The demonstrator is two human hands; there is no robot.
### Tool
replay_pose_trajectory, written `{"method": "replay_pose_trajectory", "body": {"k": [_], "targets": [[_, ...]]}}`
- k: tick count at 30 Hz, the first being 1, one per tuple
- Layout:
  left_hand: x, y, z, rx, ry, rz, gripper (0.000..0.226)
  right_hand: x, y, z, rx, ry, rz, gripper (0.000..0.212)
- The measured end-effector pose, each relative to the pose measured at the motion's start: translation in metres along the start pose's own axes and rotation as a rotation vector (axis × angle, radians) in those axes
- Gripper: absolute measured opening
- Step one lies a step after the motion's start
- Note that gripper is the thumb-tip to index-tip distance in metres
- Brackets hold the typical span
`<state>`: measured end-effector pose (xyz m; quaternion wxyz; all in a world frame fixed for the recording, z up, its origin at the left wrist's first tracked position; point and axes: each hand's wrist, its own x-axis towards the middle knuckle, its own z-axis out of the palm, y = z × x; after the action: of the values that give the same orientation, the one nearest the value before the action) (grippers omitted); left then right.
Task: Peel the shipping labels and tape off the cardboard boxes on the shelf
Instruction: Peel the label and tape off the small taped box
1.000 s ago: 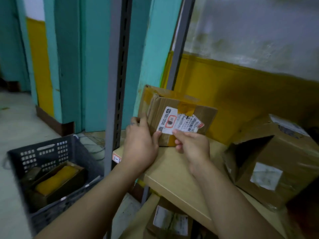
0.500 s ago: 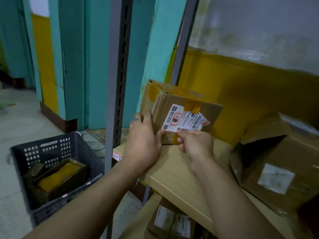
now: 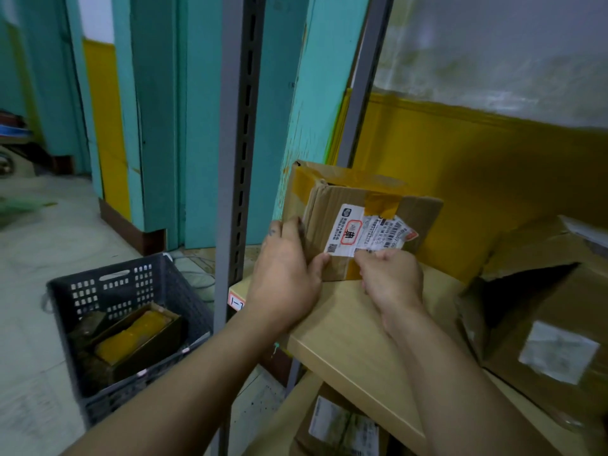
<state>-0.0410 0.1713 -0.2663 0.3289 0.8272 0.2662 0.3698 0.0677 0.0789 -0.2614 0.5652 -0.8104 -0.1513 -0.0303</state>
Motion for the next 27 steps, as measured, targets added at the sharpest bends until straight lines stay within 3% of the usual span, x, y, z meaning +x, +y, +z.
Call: {"method": "replay_pose_trajectory", "body": {"k": [5,10,16,21,27], "targets": [[-0.0001,-0.0001,0.0005,0.012,0.004,-0.009,0.068,-0.0036,0.0064,-0.0046,-0.035,0.040,-0.034,0.016],[-0.0024,-0.0002,0.0031,0.049,0.004,0.007,0.063,-0.0016,0.0081,-0.0026,-0.013,0.036,-0.037,0.026],[-0.0032,-0.0006,0.0024,0.078,0.032,0.016,0.063,-0.0033,0.0086,-0.0013,-0.026,0.066,-0.053,0.013],[-0.0047,0.0004,0.0007,0.022,0.026,-0.008,0.040,-0.0037,0.0065,0.0023,0.021,0.080,-0.036,0.014],[-0.0044,-0.0022,0.0009,-0.015,-0.018,0.029,0.035,0.0009,0.0073,0.0030,0.019,0.090,-0.035,0.010]]}}
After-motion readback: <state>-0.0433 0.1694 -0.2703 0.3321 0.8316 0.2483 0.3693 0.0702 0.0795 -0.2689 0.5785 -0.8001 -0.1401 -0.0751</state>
